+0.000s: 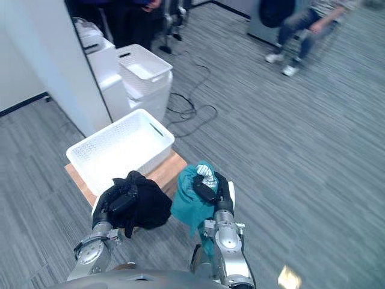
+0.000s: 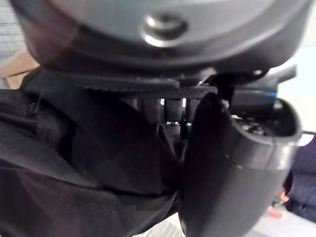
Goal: Tidy up the quilt and then pick up the clothes from the bed and put them into the laundry hamper
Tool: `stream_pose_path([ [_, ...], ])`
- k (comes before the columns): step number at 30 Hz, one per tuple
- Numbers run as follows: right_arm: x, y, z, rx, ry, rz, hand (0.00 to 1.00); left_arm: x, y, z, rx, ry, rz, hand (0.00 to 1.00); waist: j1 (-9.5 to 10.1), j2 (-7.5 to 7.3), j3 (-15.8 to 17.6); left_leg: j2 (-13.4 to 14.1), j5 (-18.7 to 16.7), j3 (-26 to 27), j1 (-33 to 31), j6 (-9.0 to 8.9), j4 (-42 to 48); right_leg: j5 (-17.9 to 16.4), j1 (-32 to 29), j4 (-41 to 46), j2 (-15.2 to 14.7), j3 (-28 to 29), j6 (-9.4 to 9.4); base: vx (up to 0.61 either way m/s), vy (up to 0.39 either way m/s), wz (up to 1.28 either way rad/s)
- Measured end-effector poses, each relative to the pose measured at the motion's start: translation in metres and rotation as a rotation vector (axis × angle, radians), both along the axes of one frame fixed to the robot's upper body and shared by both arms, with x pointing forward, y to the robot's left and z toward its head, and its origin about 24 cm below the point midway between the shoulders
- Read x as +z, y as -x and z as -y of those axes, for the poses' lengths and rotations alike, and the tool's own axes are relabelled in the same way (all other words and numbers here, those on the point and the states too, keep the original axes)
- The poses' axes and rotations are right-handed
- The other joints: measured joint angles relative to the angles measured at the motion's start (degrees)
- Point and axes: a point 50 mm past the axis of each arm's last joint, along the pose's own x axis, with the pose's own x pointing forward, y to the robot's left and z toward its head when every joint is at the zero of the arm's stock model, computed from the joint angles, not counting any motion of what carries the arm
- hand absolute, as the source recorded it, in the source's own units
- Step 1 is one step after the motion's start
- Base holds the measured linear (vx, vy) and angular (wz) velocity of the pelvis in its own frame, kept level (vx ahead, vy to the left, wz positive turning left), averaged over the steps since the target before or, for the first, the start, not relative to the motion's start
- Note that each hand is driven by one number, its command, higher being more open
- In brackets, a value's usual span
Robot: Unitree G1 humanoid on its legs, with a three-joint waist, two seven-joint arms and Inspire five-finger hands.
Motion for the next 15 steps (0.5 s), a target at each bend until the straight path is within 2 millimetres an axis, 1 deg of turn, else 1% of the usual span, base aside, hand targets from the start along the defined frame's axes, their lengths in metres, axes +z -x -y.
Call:
stream_pose_path([
  [1,0.006,-0.001,0.004,-0.019,0.004,0.026,0.0,0.003,-0.004,-0.001,0.008,0.001,0.02,0.0,-0.52,0.48,0.3,1.8,-0.2,-3.1,0.2,-2.1,0.1,3.2,-1.3,-8.5,2.6,8.3,0.69,0.53,-0.573,1.71],
  [2,0.015,-0.002,0.008,-0.043,0.01,0.066,0.0,0.008,-0.008,-0.004,0.015,-0.004,0.045,0.0,-1.17,0.13,0.4,3.7,-1.0,-6.4,0.7,-5.98,-0.1,8.6,-1.6,-17.2,3.9,17.8,1.4,0.54,-0.609,1.75],
  [3,0.018,-0.003,0.01,-0.051,0.013,0.082,0.0,0.011,-0.009,-0.006,0.019,-0.009,0.059,0.0,-1.32,-0.58,0.5,4.1,-1.8,-7.6,1.1,-7.87,-0.1,10.9,-1.4,-19.5,3.5,20.4,1.45,0.44,-0.587,1.66],
  [4,0.024,-0.002,0.01,-0.059,0.014,0.105,0.0,0.017,-0.01,-0.01,0.019,-0.023,0.085,0.0,-1.48,-2.24,0.5,4.4,-3.4,-9.7,2.1,-11.56,-0.2,14.8,-0.5,-20.6,2.1,23.0,2.42,0.32,-0.497,1.18],
  [5,0.027,-0.003,0.011,-0.059,0.019,0.12,0.0,0.019,-0.013,-0.011,0.014,-0.029,0.099,0.0,-1.41,-2.14,1.0,5.6,-4.8,-10.8,3.2,-13.89,-0.5,16.9,-0.4,-17.8,1.9,21.7,13.24,0.34,-0.575,1.11],
  [6,0.034,-0.012,0.02,-0.041,0.074,0.148,0.0,0.02,-0.016,-0.006,0.028,0.001,0.108,0.0,-0.1,1.09,1.5,10.4,-4.1,-11.4,3.5,-14.56,-0.6,14.7,-0.6,-14.0,5.7,18.3,10.05,0.28,-0.489,0.76],
  [7,0.043,-0.021,0.021,-0.018,0.115,0.185,0.0,0.023,-0.018,-0.002,0.02,0.018,0.126,0.0,0.48,2.4,1.2,12.2,-0.7,-11.0,2.8,-14.43,-1.1,13.8,-0.7,-13.2,6.8,15.9,8.5,0.24,-0.462,0.57],
  [8,0.047,-0.026,0.02,-0.007,0.133,0.203,0.0,0.024,-0.019,-0.001,0.019,0.025,0.134,0.0,0.49,2.43,1.2,12.9,1.4,-10.9,2.4,-14.42,-1.5,13.7,-0.3,-13.4,6.9,14.5,7.88,0.18,-0.417,0.73],
  [9,0.054,-0.034,0.016,0.021,0.147,0.237,0.0,0.026,-0.022,0.003,0.014,0.04,0.147,0.0,0.47,2.52,1.1,14.2,5.1,-10.5,1.6,-13.96,-2.5,13.6,1.2,-14.7,6.9,11.8,6.57,0.13,-0.367,0.97],
  [10,0.061,-0.04,0.01,0.057,0.171,0.267,0.0,0.028,-0.025,0.007,0.005,0.053,0.16,0.0,0.43,2.53,1.1,15.5,8.1,-8.3,0.8,-12.86,-3.3,13.7,3.0,-16.4,6.5,8.7,5.48,0.11,-0.325,1.11],
  [11,0.064,-0.043,0.007,0.075,0.188,0.282,0.0,0.03,-0.027,0.009,-0.004,0.057,0.166,0.0,0.38,2.52,1.1,15.9,9.6,-6.2,0.3,-12.05,-3.7,13.7,4.0,-17.3,6.1,6.8,5.1,0.07,-0.28,1.36],
  [12,0.069,-0.049,0.001,0.108,0.195,0.308,0.0,0.032,-0.028,0.015,-0.028,0.066,0.178,0.0,0.09,2.5,1.1,16.4,11.9,-0.1,-0.4,-9.41,-4.1,13.7,6.4,-19.2,4.8,3.5,4.71,0.04,-0.231,1.53],
  [13,0.076,-0.055,-0.005,0.155,0.21,0.335,0.0,0.036,-0.028,0.021,-0.051,0.087,0.196,0.0,0.0,2.53,1.1,16.4,11.8,6.7,-1.6,-8.84,-2.6,13.9,8.5,-21.2,3.3,0.5,4.47,0.03,-0.194,1.52],
  [14,0.078,-0.057,-0.009,0.179,0.225,0.347,0.0,0.039,-0.028,0.024,-0.067,0.098,0.209,0.0,0.13,2.56,1.1,16.3,11.5,10.1,-2.1,-8.27,-1.8,14.1,9.6,-21.9,2.6,-0.8,4.53,0.02,-0.098,1.36],
  [15,0.084,-0.061,-0.016,0.218,0.251,0.372,0.0,0.045,-0.029,0.027,-0.092,0.109,0.238,0.0,0.46,2.71,1.0,16.3,11.3,15.5,-2.2,-7.8,-2.4,14.4,11.1,-23.0,1.7,-3.0,4.81,0.01,-0.01,1.02],
])
